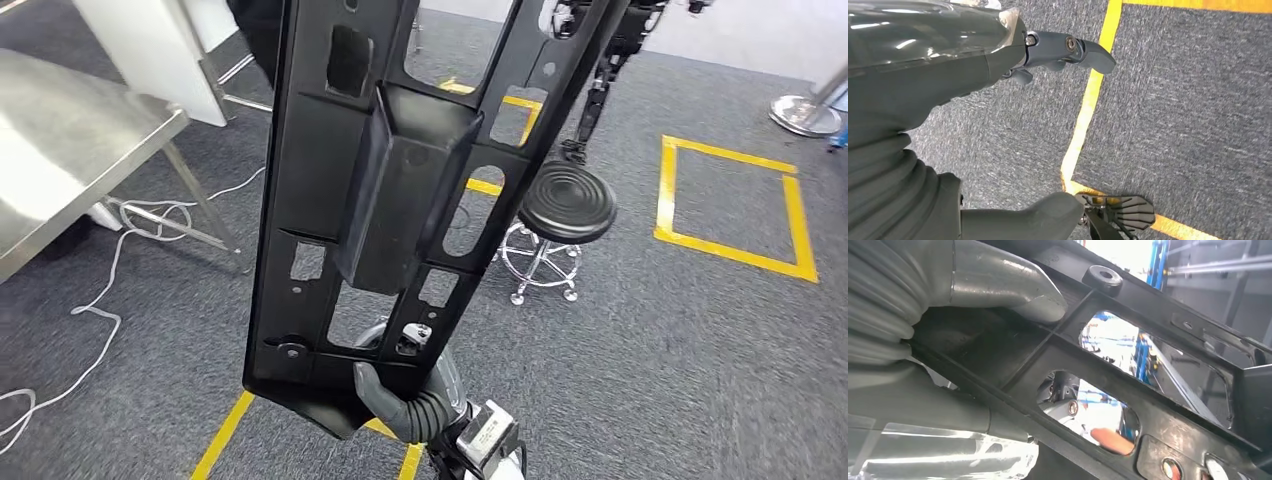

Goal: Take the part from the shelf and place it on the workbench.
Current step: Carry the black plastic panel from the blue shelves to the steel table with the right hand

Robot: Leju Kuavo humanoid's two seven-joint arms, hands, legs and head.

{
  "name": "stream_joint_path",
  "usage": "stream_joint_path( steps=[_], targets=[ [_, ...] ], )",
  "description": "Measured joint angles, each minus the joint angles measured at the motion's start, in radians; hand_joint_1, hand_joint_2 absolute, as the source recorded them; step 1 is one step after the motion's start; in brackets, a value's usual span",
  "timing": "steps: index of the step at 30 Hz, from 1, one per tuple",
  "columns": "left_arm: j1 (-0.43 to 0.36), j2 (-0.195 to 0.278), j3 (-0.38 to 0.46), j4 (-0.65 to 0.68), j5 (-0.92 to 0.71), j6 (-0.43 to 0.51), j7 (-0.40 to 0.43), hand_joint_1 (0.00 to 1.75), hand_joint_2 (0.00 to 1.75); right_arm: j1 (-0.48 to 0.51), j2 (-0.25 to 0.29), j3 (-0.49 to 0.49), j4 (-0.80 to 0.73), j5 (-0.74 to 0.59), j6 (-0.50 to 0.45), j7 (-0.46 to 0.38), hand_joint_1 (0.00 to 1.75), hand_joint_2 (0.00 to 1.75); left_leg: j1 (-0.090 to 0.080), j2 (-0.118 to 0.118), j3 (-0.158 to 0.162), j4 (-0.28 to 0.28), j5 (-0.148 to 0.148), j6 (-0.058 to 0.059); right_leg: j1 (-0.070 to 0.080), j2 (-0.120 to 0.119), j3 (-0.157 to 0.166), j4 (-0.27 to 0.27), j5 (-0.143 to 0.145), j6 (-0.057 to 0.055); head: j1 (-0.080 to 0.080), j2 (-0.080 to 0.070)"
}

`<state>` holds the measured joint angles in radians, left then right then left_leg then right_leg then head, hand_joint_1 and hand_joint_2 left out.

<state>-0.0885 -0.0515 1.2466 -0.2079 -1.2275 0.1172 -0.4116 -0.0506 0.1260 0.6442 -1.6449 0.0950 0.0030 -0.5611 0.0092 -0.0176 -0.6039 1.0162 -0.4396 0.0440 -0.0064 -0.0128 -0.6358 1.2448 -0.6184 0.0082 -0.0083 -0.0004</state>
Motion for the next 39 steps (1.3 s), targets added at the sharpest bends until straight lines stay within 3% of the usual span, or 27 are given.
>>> stream_joint_path(
  steps=[1,2,3,5,7,9,10,12,14,16,17,18,21,23,25,27,30,32,33,35,36,37,39],
  targets=[
    [0.000,0.000,0.000,0.000,0.000,0.000,-0.001,0.00,1.75,0.000,-0.001,0.000,0.003,-0.002,0.000,0.000,1.75,1.75,0.000,-0.012,0.000,0.000,0.000,0.000,-0.003,0.002,-0.024,0.040,-0.008,0.004,0.000,0.000],
    [0.001,0.000,0.000,0.000,0.000,0.001,-0.001,0.00,1.75,0.000,-0.001,0.000,0.006,-0.004,0.001,0.000,1.75,1.75,0.001,-0.025,0.000,0.001,0.000,0.000,-0.006,0.004,-0.031,0.045,0.000,0.012,0.000,0.000],
    [0.001,0.000,0.000,0.000,0.000,0.001,-0.001,0.00,1.75,0.000,-0.002,0.000,0.008,-0.005,0.001,0.000,1.75,1.75,0.002,-0.038,0.001,0.001,-0.001,-0.002,-0.010,0.006,-0.019,0.011,0.023,0.022,0.000,0.000],
    [0.001,0.000,0.000,0.000,0.000,0.001,-0.001,0.00,1.75,-0.002,-0.002,0.001,0.012,-0.006,0.001,0.000,1.75,1.75,0.004,-0.062,0.002,0.006,-0.003,-0.009,-0.020,0.032,0.034,-0.117,0.080,0.042,0.001,0.000],
    [0.001,0.001,0.000,0.000,0.000,0.002,-0.002,0.00,1.75,-0.003,-0.001,0.002,0.013,-0.006,0.001,0.000,1.75,1.75,0.004,-0.082,-0.004,0.012,-0.005,-0.022,-0.025,0.056,0.069,-0.199,0.110,0.042,0.001,0.000],
    [0.004,0.002,0.000,0.000,0.000,0.004,-0.002,0.00,1.75,-0.006,0.001,0.003,0.014,-0.006,0.002,0.000,1.75,1.75,0.008,-0.095,-0.011,0.012,-0.004,-0.035,-0.021,0.050,0.075,-0.208,0.115,0.025,0.000,0.000],
    [0.006,0.002,0.000,0.000,0.000,0.004,-0.002,0.00,1.75,-0.007,0.004,0.003,0.015,-0.006,0.002,0.000,1.75,1.75,0.012,-0.091,-0.013,0.013,-0.004,-0.040,-0.021,0.043,0.075,-0.210,0.117,0.018,0.000,0.000],
    [0.008,0.002,0.000,0.000,0.001,0.005,-0.002,0.00,1.75,-0.010,0.009,0.004,0.015,-0.007,0.002,0.000,1.75,1.75,0.013,-0.049,-0.028,0.048,-0.025,-0.049,-0.023,0.028,0.078,-0.213,0.120,0.005,-0.004,0.000],
    [0.006,0.003,0.000,0.000,0.001,0.006,-0.002,0.00,1.75,-0.012,0.013,0.003,0.015,-0.009,0.002,0.000,1.75,1.75,0.012,0.001,-0.077,0.153,-0.080,-0.056,-0.019,0.010,0.079,-0.214,0.118,-0.006,-0.009,0.000],
    [0.005,0.003,0.000,0.000,0.001,0.006,-0.002,0.00,1.75,-0.012,0.013,0.003,0.017,-0.010,0.002,0.000,1.75,1.75,0.013,0.013,-0.136,0.268,-0.124,-0.059,-0.013,-0.012,0.079,-0.214,0.115,-0.013,-0.009,0.000],
    [0.006,0.003,0.000,0.000,0.001,0.006,-0.002,0.00,1.75,-0.012,0.013,0.003,0.018,-0.010,0.002,0.000,1.75,1.75,0.013,0.014,-0.146,0.286,-0.121,-0.058,-0.012,-0.022,0.080,-0.214,0.114,-0.015,-0.009,0.000],
    [0.006,0.003,0.000,0.000,0.001,0.006,-0.002,0.00,1.75,-0.012,0.013,0.003,0.019,-0.009,0.002,0.000,1.75,1.75,0.013,0.016,-0.137,0.265,-0.100,-0.056,-0.010,-0.032,0.082,-0.214,0.112,-0.017,-0.009,0.000],
    [0.005,0.004,0.000,0.000,0.001,0.006,-0.001,0.00,1.75,-0.014,0.015,0.003,0.020,-0.009,0.002,0.000,1.75,1.75,0.004,0.055,-0.045,0.084,-0.019,-0.038,-0.003,-0.056,0.089,-0.214,0.105,-0.015,-0.008,0.000],
    [0.003,0.005,0.000,0.000,0.000,0.006,0.001,0.00,1.75,-0.014,0.015,0.003,0.020,-0.009,0.002,0.000,1.75,1.75,-0.007,0.073,-0.018,0.029,-0.012,-0.027,0.003,-0.070,0.092,-0.214,0.100,-0.008,-0.007,0.000],
    [0.002,0.005,0.000,0.000,-0.002,0.004,0.004,0.00,1.75,-0.014,0.015,0.003,0.020,-0.009,0.002,0.000,1.75,1.75,-0.009,0.054,-0.016,0.021,-0.011,-0.019,0.007,-0.086,0.097,-0.218,0.096,0.000,-0.007,0.000],
    [0.004,0.004,0.000,0.000,-0.007,0.000,0.006,0.00,1.75,-0.013,0.013,0.003,0.017,-0.009,0.000,-0.001,1.75,1.75,-0.004,0.035,-0.006,0.008,-0.004,-0.010,0.008,-0.069,0.092,-0.196,0.080,0.007,-0.006,0.000],
    [0.002,0.001,-0.001,0.000,-0.016,-0.004,0.001,0.00,1.75,-0.006,0.005,0.001,0.012,-0.005,-0.006,-0.002,1.75,1.75,0.002,0.006,-0.001,-0.001,0.001,-0.001,0.003,-0.008,0.016,-0.033,0.012,0.001,0.001,0.000],
    [0.002,0.000,-0.002,0.000,-0.020,-0.010,-0.009,0.00,1.75,0.006,-0.003,0.001,0.012,-0.002,-0.010,-0.002,1.75,1.75,0.002,-0.018,-0.001,0.000,0.002,0.000,0.000,0.003,-0.033,0.049,-0.008,0.005,0.003,0.000],
    [0.002,-0.001,-0.002,0.000,-0.020,-0.014,-0.015,0.00,1.75,0.010,-0.007,0.001,0.012,0.000,-0.013,-0.002,1.75,1.75,0.002,-0.030,-0.001,0.000,0.001,-0.001,-0.002,0.005,-0.033,0.039,0.005,0.014,0.003,0.000],
    [0.002,-0.003,-0.002,0.000,-0.020,-0.020,-0.029,0.00,1.75,0.016,-0.011,0.000,0.012,0.002,-0.018,-0.002,1.75,1.75,0.003,-0.055,0.001,0.002,0.000,-0.004,-0.010,0.017,0.015,-0.078,0.063,0.034,0.003,0.000],
    [0.002,-0.004,-0.002,0.000,-0.020,-0.022,-0.034,0.00,1.75,0.018,-0.013,0.000,0.011,0.003,-0.020,-0.002,1.75,1.75,0.002,-0.066,0.001,0.004,-0.002,-0.009,-0.015,0.030,0.042,-0.141,0.089,0.038,0.003,0.000],
    [0.002,-0.004,-0.002,0.000,-0.020,-0.023,-0.039,0.00,1.75,0.022,-0.014,0.000,0.010,0.004,-0.022,-0.002,1.75,1.75,0.001,-0.076,-0.001,0.007,-0.004,-0.015,-0.017,0.040,0.063,-0.186,0.106,0.036,0.003,0.000],
    [0.004,-0.004,-0.002,0.000,-0.020,-0.026,-0.049,0.00,1.75,0.031,-0.018,0.000,0.006,0.008,-0.027,-0.008,1.75,1.75,0.001,-0.088,-0.006,0.008,-0.004,-0.027,-0.015,0.047,0.074,-0.213,0.116,0.021,0.002,0.000]
  ],
)
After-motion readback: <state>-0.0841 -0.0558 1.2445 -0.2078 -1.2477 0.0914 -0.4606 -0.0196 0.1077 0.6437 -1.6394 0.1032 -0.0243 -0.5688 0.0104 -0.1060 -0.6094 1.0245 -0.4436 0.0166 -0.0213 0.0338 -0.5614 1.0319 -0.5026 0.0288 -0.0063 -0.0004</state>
